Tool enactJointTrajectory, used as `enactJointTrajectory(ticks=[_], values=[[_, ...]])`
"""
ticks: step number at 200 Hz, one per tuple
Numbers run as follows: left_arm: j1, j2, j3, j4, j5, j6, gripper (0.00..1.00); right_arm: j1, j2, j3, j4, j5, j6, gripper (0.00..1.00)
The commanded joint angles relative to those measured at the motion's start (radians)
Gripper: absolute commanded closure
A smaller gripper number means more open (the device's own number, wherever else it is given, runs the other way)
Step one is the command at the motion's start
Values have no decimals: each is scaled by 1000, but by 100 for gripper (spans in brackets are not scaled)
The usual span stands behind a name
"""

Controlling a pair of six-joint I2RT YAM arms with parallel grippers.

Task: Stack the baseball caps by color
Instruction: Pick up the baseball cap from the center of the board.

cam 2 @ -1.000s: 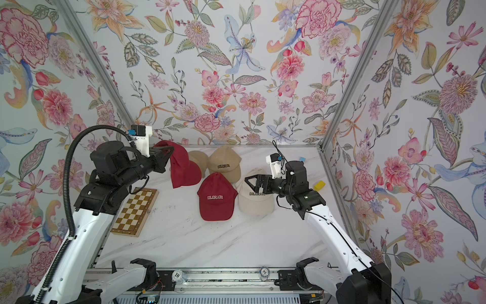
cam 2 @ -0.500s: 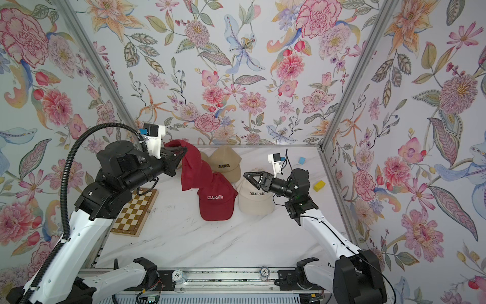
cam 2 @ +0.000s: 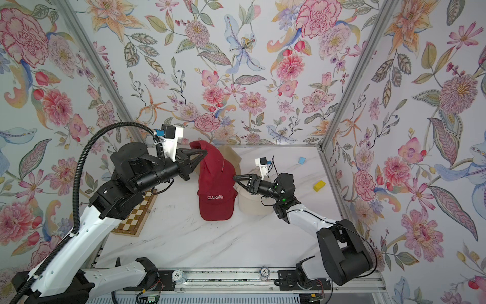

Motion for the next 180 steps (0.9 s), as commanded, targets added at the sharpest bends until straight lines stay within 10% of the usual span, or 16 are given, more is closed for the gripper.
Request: enactJointTrajectory(ticks=[1, 117, 141, 180], values=[[-23, -12, -41, 75, 21, -25, 100, -5, 12, -17, 166, 0, 60, 1], [-67, 23, -45, 165, 76, -42, 100, -13, 194, 21, 565, -49, 311, 12], [-72, 15, -71, 175, 82, -45, 100, -19, 190, 37, 568, -58, 316, 30], [-71, -8, -118, 159, 62, -21, 100, -44, 164, 29, 562, -60, 317, 87]])
